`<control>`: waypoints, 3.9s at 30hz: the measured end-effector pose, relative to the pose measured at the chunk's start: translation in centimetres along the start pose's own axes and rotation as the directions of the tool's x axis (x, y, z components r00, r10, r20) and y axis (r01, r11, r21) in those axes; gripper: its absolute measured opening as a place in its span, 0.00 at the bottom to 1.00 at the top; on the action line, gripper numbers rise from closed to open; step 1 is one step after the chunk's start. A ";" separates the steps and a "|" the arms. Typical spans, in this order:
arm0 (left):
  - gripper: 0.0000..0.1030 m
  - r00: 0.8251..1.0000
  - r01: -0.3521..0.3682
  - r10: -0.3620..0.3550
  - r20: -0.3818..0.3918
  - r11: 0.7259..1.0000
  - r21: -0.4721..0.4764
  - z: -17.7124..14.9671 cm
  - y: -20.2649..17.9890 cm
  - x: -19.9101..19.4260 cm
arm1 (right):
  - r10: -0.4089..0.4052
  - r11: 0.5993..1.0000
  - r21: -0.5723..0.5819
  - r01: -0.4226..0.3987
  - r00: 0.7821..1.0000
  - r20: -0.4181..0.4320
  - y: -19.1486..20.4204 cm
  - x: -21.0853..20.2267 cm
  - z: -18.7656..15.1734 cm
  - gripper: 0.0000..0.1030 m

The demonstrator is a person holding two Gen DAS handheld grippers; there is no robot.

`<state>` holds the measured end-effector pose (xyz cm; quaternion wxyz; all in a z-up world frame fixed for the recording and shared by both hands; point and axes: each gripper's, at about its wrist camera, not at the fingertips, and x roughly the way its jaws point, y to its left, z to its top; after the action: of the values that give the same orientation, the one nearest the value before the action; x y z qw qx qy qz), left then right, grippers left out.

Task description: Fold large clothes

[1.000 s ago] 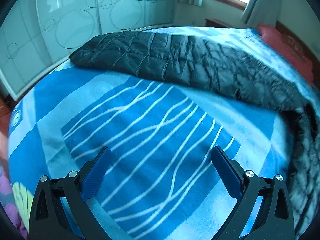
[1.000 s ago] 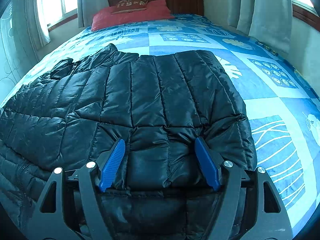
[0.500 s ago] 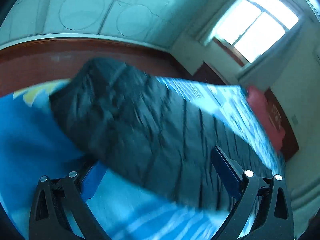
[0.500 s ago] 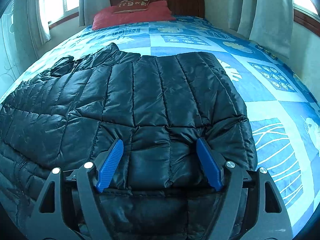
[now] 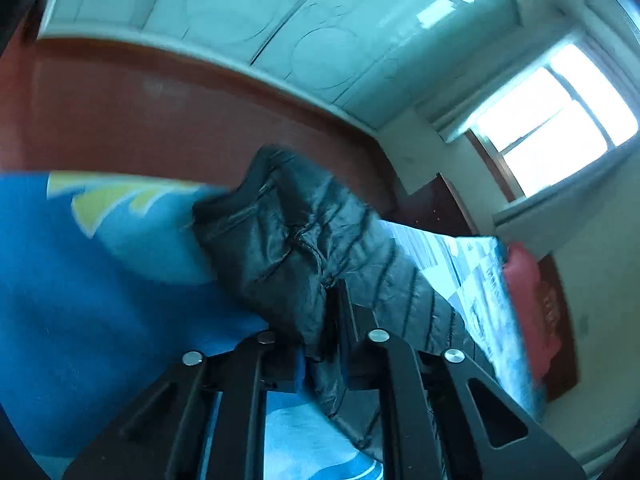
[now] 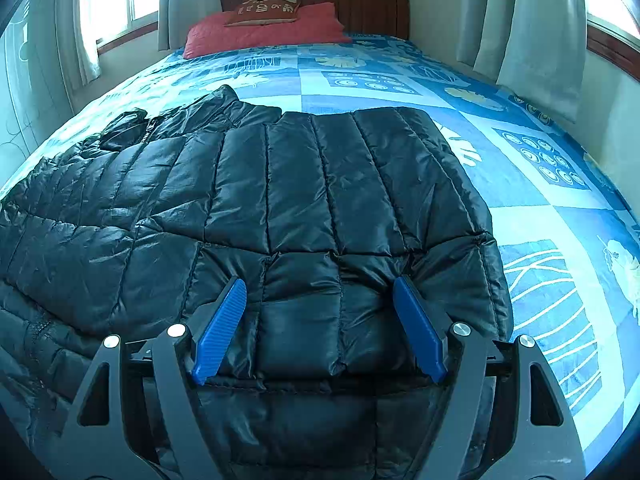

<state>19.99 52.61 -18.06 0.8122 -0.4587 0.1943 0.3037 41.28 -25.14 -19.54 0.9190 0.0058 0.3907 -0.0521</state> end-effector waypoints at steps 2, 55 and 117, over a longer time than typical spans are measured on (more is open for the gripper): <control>0.10 0.999 0.015 -0.018 0.033 0.996 0.086 -0.4 -3.1 -0.9 | 0.000 1.000 0.000 0.000 1.000 0.000 0.0 0.0 0.0 0.74; 0.75 0.926 0.378 -0.185 -0.329 0.428 0.821 -31.5 -28.6 -9.7 | 0.369 0.924 0.131 -0.360 0.928 -0.050 11.5 -2.5 3.6 0.76; 0.77 0.936 0.208 0.143 -0.321 0.511 0.834 -29.2 -35.7 12.0 | 0.103 0.994 0.051 -0.100 0.991 -0.080 5.4 5.8 7.4 0.65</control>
<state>51.72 17.04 -17.50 0.8891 -0.0465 0.4507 0.0652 51.09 -20.66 -18.72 0.9031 0.0493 0.4264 -0.0141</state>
